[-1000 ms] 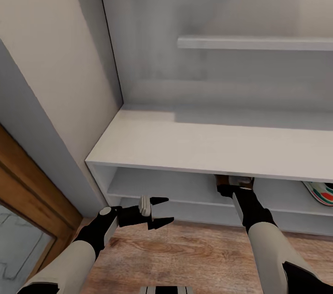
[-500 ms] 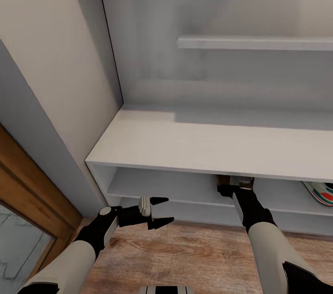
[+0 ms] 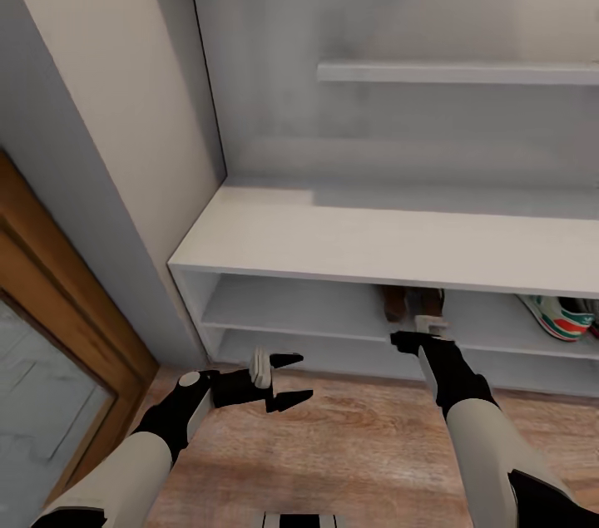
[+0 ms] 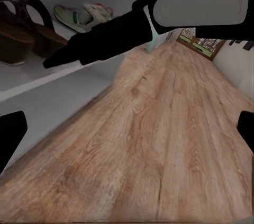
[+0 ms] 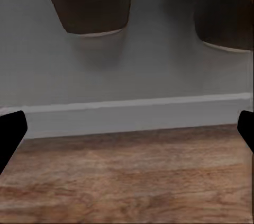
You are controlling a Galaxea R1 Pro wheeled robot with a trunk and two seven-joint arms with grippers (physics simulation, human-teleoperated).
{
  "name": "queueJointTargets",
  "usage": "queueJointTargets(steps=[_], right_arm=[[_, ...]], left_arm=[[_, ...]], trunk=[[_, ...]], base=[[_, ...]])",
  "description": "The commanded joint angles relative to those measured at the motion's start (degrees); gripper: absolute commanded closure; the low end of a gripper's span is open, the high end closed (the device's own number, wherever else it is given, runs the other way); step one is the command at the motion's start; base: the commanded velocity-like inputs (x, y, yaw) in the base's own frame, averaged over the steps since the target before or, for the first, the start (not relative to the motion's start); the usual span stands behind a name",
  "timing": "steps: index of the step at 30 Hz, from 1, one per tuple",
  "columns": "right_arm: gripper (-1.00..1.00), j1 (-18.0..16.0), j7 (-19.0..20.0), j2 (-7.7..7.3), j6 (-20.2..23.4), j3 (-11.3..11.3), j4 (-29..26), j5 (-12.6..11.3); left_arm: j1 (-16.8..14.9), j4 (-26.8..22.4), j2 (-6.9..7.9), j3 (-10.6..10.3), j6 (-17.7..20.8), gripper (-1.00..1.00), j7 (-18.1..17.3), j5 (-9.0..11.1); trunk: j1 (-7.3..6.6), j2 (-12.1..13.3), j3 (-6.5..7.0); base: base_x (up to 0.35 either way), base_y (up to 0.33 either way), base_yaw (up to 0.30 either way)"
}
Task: Pick up the two gym shoes and the two sandals from the corridor floor and place them onto the hallstand (shoe rack) in the corridor, making sure they are on the rack and not on the floor. Arrange them so the two gym shoes are next to each other and the two sandals are next to each other.
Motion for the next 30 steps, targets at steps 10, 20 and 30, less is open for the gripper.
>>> queueJointTargets(steps=[10,20,30], right_arm=[[-1.00,-0.03,0.17,0.06,0.24,-0.29,-0.10,0.37],[-1.00,-0.03,0.17,0.06,0.24,-0.28,-0.10,0.37],[-1.00,-0.03,0.17,0.06,0.24,-0.24,-0.10,0.37]], left_arm=[[-0.03,0.05,0.01,-0.09,-0.39,-1.00,-0.07,0.21],[-0.03,0.05,0.01,-0.09,-0.40,-1.00,-0.07,0.21],[-0.03,0.04,0.01,-0.08,-0.40,-1.00,-0.07,0.20]], trunk=[[-0.05,-0.02,-0.04],[-0.05,-0.02,-0.04],[-0.05,-0.02,-0.04]], base=[[-0.341,0.000,0.000],[-0.342,0.000,0.000],[-0.219,-0.025,0.000]])
